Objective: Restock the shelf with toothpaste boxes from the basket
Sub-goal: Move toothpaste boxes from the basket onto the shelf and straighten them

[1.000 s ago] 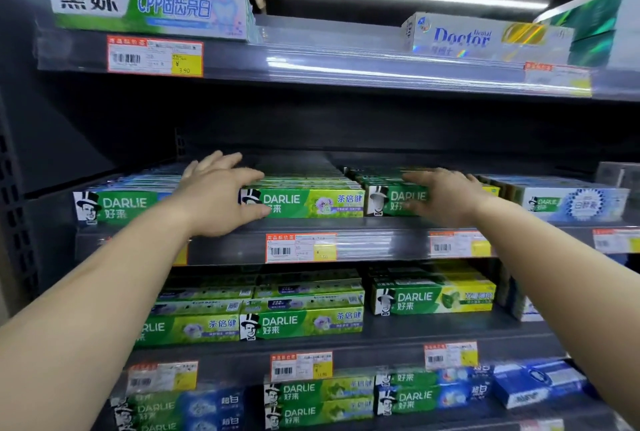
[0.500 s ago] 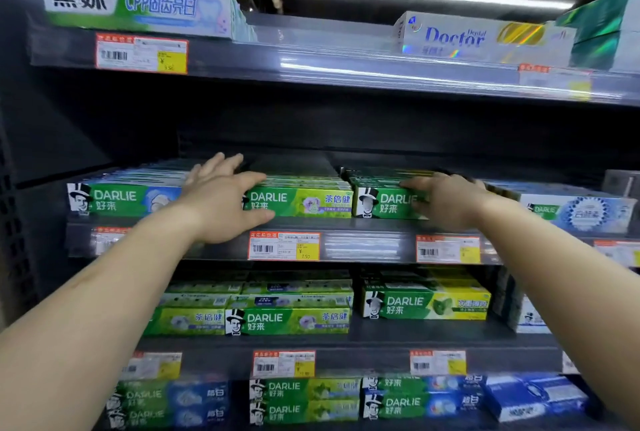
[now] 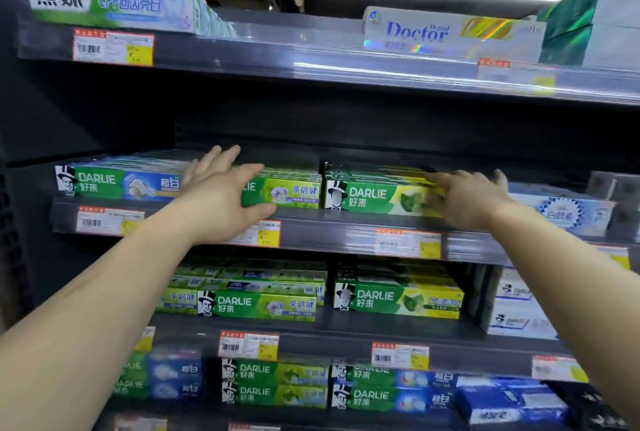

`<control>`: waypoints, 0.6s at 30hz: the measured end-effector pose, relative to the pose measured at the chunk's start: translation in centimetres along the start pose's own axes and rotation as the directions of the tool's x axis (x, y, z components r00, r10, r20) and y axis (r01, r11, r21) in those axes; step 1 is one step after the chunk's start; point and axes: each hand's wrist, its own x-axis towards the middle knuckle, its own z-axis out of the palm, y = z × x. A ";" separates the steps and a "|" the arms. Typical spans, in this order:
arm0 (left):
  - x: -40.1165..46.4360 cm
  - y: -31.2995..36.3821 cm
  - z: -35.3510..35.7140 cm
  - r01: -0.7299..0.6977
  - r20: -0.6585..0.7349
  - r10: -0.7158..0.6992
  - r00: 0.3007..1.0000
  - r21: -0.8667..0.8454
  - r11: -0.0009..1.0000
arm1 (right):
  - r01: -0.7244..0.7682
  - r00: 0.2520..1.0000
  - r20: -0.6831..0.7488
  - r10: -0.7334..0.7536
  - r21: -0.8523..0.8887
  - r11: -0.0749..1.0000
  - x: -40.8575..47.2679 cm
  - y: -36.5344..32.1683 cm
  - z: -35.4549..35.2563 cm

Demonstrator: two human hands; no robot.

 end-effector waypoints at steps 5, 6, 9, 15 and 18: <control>-1.9 1.4 0.1 -0.001 -0.019 0.001 1.000 -0.010 1.000 | 0.059 0.994 -0.088 -0.063 -0.054 0.997 0.0 1.4 0.5; -2.2 1.5 0.0 0.006 -0.025 -0.006 1.000 -0.003 1.000 | 0.065 0.992 -0.104 -0.071 -0.059 0.996 0.1 1.3 0.5; -3.1 1.6 -0.5 0.033 -0.031 -0.032 0.999 0.036 0.999 | 0.071 0.990 -0.117 -0.078 -0.065 0.995 0.2 1.5 0.3; -4.5 1.8 -1.2 0.067 -0.035 -0.063 0.997 0.129 0.989 | 0.080 0.980 -0.172 -0.098 -0.108 0.991 0.3 1.7 0.4; -4.9 2.2 -1.4 0.080 -0.013 -0.079 0.997 0.149 0.986 | 0.088 0.982 -0.154 -0.106 -0.121 0.989 0.5 1.9 0.3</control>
